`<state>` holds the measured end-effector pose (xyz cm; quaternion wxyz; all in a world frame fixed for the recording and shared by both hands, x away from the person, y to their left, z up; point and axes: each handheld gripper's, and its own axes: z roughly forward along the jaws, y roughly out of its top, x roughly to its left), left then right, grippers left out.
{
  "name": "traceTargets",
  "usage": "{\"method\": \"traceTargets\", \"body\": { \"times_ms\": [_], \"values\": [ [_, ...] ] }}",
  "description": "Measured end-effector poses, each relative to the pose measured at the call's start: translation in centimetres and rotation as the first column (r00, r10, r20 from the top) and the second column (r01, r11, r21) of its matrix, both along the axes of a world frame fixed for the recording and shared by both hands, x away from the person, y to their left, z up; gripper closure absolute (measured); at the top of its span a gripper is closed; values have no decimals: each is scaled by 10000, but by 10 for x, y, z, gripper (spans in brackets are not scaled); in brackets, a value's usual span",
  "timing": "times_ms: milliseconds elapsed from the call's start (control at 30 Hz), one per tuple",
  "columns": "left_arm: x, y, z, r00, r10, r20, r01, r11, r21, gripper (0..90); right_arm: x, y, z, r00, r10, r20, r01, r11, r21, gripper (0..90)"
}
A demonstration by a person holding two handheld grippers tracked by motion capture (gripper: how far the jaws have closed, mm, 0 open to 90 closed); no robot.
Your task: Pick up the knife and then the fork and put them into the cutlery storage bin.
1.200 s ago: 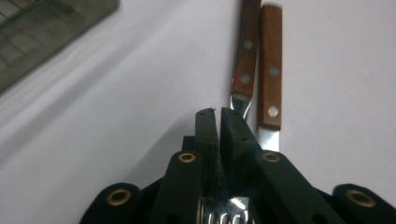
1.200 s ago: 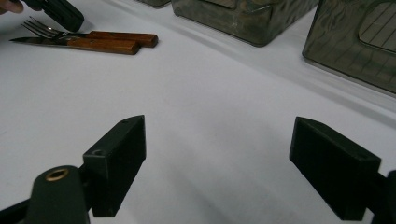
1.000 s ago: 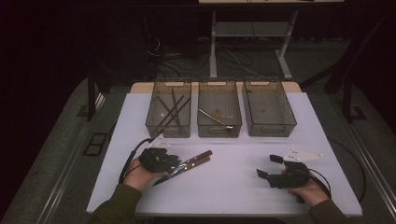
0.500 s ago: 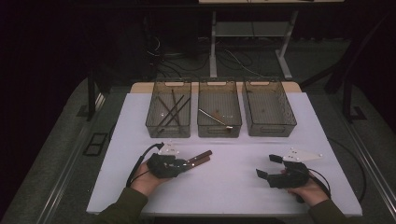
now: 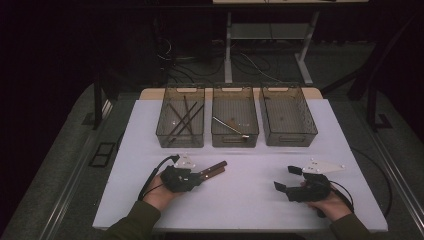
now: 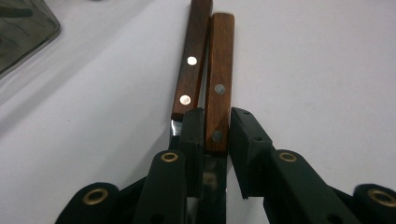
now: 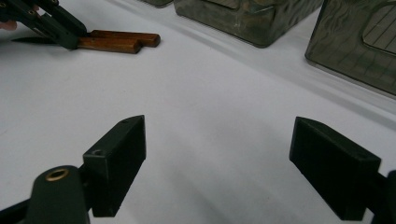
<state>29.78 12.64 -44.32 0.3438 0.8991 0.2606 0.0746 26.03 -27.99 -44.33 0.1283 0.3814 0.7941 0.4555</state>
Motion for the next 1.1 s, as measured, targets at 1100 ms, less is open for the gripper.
{"method": "traceTargets", "body": {
  "times_ms": [1100],
  "values": [
    [-7,-7,15,9968,-741,-300,722,9956,-600,770,1,-1,7,9994,330,-75,-328,9991,275,181]
  ]
}}
